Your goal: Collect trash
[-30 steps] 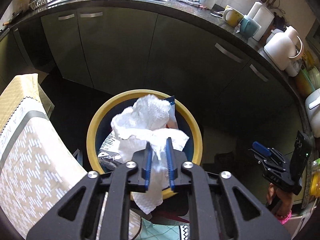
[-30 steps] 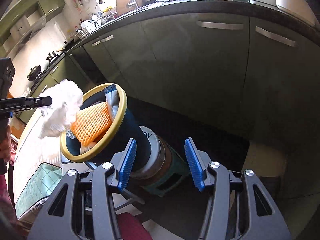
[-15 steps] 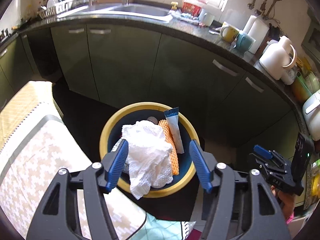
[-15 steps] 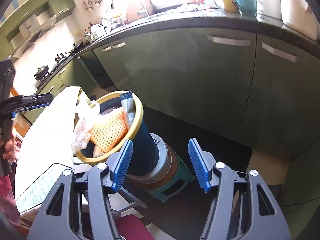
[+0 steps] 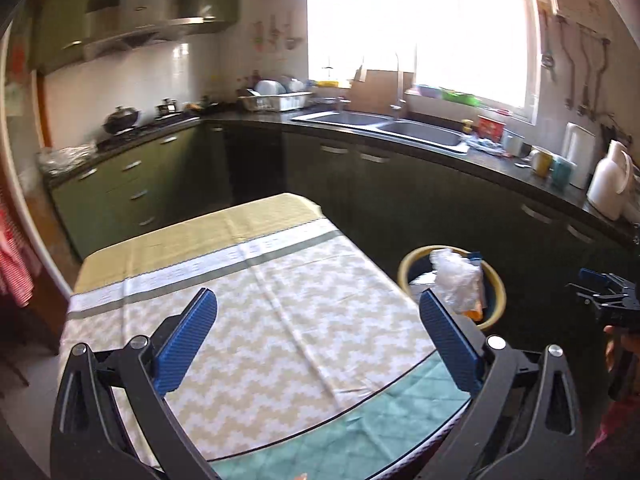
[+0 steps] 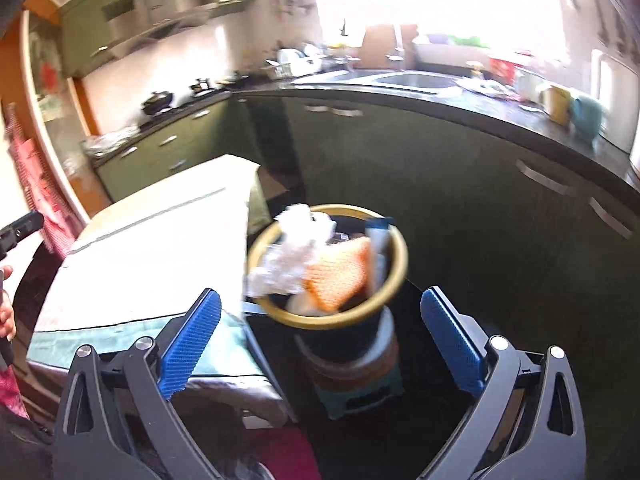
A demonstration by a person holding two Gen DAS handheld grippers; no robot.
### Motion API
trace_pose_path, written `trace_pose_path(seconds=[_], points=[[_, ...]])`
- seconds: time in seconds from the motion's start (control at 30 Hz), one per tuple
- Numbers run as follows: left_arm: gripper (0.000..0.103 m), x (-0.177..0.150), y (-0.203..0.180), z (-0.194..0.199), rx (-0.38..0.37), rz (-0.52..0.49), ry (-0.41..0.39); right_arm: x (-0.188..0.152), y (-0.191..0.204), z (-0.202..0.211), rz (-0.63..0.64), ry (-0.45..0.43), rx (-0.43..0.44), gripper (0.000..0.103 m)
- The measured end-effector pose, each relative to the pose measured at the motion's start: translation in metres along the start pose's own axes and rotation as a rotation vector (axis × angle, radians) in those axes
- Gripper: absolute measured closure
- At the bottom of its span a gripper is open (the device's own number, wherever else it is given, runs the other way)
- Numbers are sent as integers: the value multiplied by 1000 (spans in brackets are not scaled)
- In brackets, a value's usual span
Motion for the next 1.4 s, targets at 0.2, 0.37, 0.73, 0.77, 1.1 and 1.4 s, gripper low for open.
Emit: trace_pose_path(seconds=[0.2, 0.37, 0.73, 0.77, 1.1, 1.4], points=[[6, -52, 71, 55, 168, 130, -39, 0, 69, 8, 87, -66, 82, 4], [6, -77, 97, 91, 247, 180, -81, -5, 114, 27, 149, -150, 76, 4], [6, -105, 117, 129, 266, 248, -117, -22, 157, 73, 236, -241, 52, 4], [6, -107, 119, 131, 270, 253, -117, -23, 156, 76, 236, -249, 51, 4], [6, -121, 125, 147, 290, 288, -128, -29, 168, 94, 285, -279, 44, 4], [6, -124, 121, 158, 298, 284, -139, -30, 172, 99, 303, -283, 63, 4]])
Point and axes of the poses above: each gripper's, at about its wrist camera, not at the fingertips, and z roughly against the way its jaws point, y to its left, x to its top, the point moved 5 cm from there along -z, roughly the way its jaws point, and after that the axes turned 11 degrees about y, right-handed, at the moved point
